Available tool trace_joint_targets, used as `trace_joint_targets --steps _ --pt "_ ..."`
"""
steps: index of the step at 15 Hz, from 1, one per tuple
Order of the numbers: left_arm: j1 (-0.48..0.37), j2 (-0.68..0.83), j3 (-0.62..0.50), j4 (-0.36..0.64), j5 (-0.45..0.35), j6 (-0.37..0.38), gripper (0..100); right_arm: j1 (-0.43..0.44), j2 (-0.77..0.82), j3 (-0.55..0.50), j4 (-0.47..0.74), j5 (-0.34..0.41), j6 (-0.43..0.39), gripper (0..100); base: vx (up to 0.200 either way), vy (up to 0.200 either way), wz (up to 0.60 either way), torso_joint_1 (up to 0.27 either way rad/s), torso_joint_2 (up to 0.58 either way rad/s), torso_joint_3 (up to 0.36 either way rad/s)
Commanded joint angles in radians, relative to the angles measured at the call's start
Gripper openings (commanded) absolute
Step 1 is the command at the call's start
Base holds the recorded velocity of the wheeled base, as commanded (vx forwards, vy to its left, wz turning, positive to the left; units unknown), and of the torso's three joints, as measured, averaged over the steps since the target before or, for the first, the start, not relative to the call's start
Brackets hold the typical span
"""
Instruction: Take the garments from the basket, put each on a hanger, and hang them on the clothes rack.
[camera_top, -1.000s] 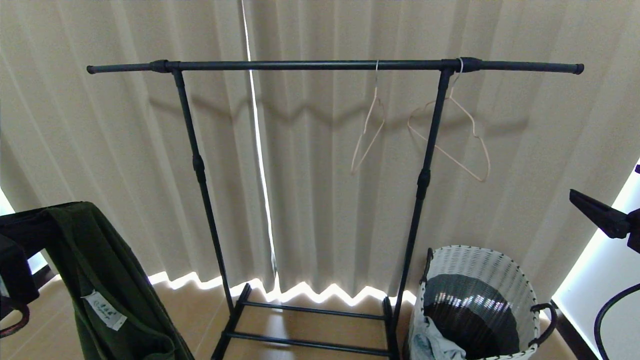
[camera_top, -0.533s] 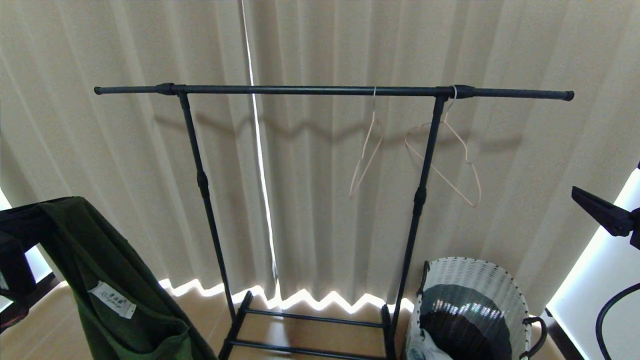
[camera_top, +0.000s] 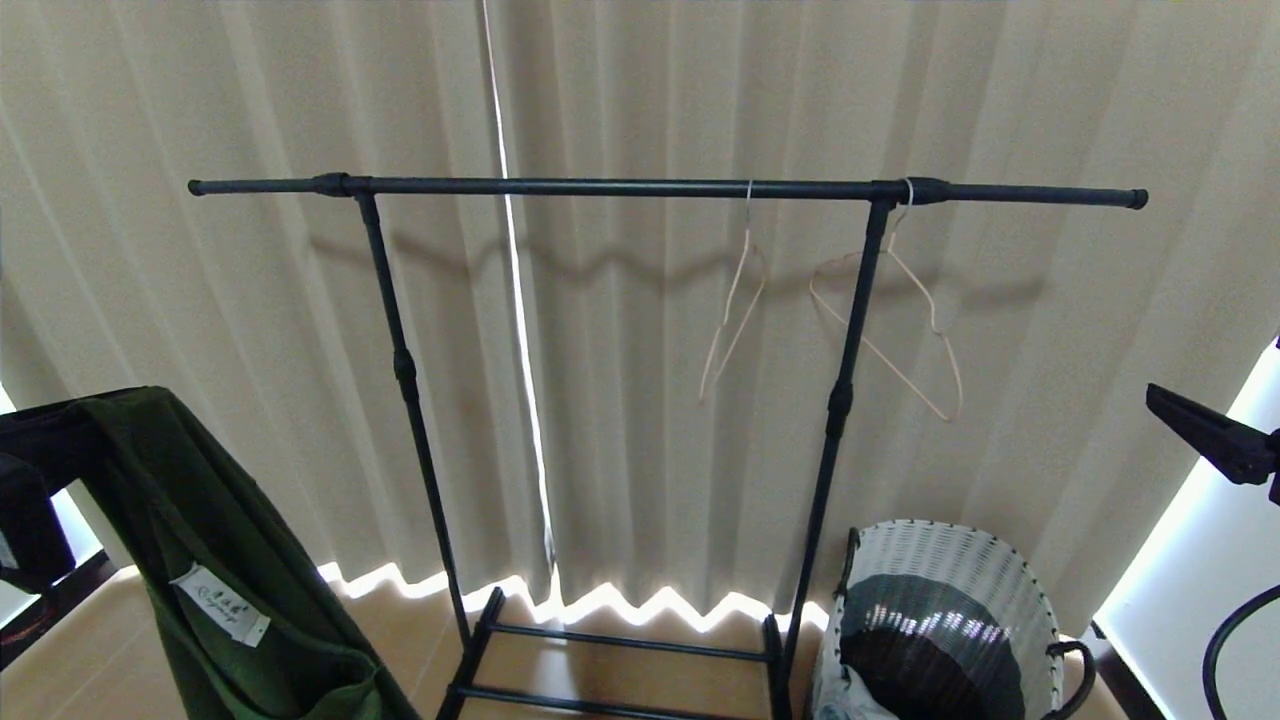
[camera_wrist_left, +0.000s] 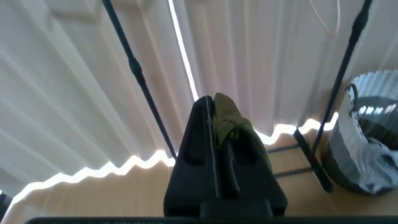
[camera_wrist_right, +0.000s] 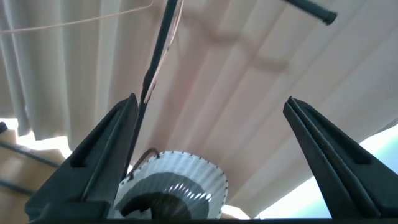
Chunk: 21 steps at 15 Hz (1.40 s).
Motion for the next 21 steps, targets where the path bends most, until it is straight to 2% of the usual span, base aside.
trace_joint_targets --steps 1,11,13,14,16,18,20,21 --pt "0.001 0.009 0.003 0.000 -0.001 0.000 0 0.001 0.000 -0.010 0.012 0.002 0.000 100 0.200 0.000 0.00 0.002 -0.01 0.002" --pt "0.000 0.020 0.043 0.000 -0.004 0.000 0 0.001 0.035 -0.025 0.020 0.010 0.002 100 0.200 0.000 0.00 0.006 0.00 0.000" --pt "0.000 0.028 0.060 -0.003 -0.004 0.005 0 0.004 0.054 -0.055 0.041 0.017 0.025 100 0.000 0.000 0.00 0.000 0.00 0.000" --pt "0.000 0.029 0.072 -0.020 -0.004 0.003 0 0.006 0.063 -0.093 0.075 0.017 0.073 100 0.000 0.000 0.00 0.000 0.00 0.000" --pt "0.001 0.046 0.091 -0.076 -0.003 0.003 0 0.063 0.077 -0.190 0.233 0.013 0.160 100 0.000 0.000 0.00 0.000 0.00 0.000" --pt "0.032 0.075 0.103 -0.119 -0.003 0.016 0 0.099 0.086 -0.303 0.469 0.013 0.165 100 0.000 0.000 0.00 0.000 0.00 0.000" --pt "0.038 0.081 0.106 -0.139 -0.003 0.023 0 0.141 0.128 -0.364 0.567 0.005 0.165 100 0.000 0.000 0.00 0.000 0.00 0.000" --pt "0.038 0.081 0.108 -0.149 -0.003 0.023 0 0.153 0.175 -0.387 0.580 -0.012 0.166 100 0.000 0.000 0.00 0.000 0.00 0.000"
